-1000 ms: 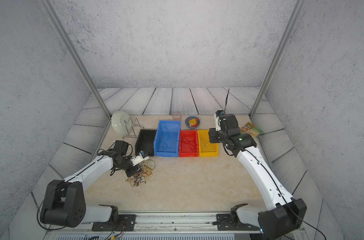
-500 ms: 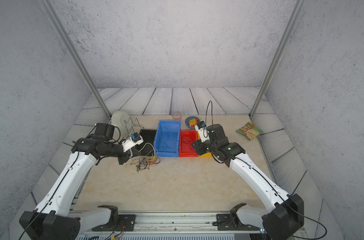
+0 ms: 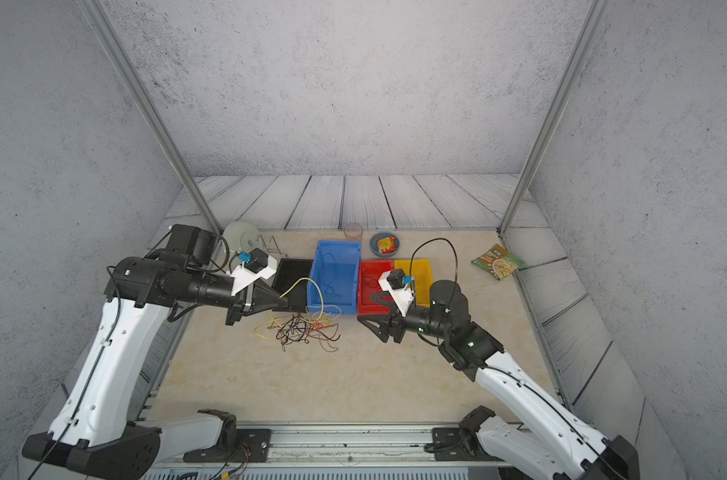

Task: Untangle and sort cables by color
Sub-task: Untie the cable.

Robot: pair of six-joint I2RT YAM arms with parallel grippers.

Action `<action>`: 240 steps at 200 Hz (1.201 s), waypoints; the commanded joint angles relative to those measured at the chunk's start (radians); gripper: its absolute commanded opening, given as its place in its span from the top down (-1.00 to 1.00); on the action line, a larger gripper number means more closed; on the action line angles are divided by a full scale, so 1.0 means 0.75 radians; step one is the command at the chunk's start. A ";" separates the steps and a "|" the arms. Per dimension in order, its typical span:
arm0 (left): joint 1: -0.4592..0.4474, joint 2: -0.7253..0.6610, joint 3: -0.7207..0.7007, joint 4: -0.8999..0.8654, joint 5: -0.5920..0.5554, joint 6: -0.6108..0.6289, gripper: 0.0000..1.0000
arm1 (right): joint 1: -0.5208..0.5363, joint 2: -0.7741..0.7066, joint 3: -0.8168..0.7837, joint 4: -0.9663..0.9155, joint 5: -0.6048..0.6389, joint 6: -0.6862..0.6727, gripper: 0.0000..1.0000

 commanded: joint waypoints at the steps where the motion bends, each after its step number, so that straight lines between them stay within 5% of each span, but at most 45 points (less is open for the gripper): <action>1: -0.011 0.027 0.037 -0.080 0.115 -0.014 1.00 | 0.065 0.017 -0.031 0.160 -0.088 -0.153 -0.47; 63: -0.014 0.038 0.081 -0.147 0.228 0.033 1.00 | 0.186 0.209 0.005 0.342 -0.188 -0.462 -0.51; 107: -0.015 0.047 0.100 -0.157 0.256 0.042 1.00 | 0.318 0.371 0.011 0.592 0.014 -0.409 -0.45; 123: -0.014 0.051 0.095 -0.152 0.253 0.042 1.00 | 0.326 0.406 -0.009 0.733 0.074 -0.305 -0.15; 141: -0.014 0.049 0.101 -0.128 0.226 0.023 1.00 | 0.325 0.402 -0.024 0.750 0.129 -0.269 0.59; 160: -0.014 0.047 0.116 -0.097 0.200 -0.017 1.00 | 0.324 0.361 -0.065 0.701 0.170 -0.305 1.00; 210: -0.001 0.063 0.242 -0.012 -0.010 -0.192 1.00 | 0.325 0.196 -0.090 0.188 0.300 -0.502 1.00; 240: 0.008 0.085 0.352 0.050 -0.172 -0.316 1.00 | 0.325 0.157 -0.158 0.100 0.280 -0.535 1.00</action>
